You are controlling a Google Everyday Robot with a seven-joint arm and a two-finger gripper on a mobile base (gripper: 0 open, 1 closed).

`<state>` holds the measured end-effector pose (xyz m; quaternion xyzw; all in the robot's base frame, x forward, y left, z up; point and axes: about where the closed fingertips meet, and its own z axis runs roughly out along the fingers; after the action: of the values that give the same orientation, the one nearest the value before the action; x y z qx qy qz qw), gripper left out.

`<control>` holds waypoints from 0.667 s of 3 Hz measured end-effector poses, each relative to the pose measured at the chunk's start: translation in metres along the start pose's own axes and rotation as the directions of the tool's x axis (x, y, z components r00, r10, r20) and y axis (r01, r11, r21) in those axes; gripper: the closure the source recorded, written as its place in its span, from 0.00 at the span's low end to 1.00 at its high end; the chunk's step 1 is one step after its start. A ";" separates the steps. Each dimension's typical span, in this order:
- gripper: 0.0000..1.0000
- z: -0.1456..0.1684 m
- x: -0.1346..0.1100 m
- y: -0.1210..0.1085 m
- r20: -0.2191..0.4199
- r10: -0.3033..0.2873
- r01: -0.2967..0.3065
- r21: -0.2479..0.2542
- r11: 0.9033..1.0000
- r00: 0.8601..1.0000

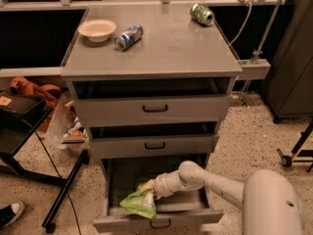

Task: Pick green rice chip bag from bottom drawer and place on counter

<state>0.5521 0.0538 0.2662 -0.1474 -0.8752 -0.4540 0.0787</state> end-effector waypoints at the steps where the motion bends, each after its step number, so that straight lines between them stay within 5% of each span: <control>1: 1.00 -0.045 0.020 0.029 0.009 -0.150 0.150 -0.053 0.987 0.989; 2: 1.00 -0.095 0.042 0.063 0.023 -0.288 0.289 -0.086 0.953 0.957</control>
Offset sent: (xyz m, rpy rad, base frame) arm -0.0274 -0.0651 0.1915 0.1152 -0.4241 0.2104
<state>0.5334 0.0183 0.3803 -0.0237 -0.8667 -0.4982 0.0004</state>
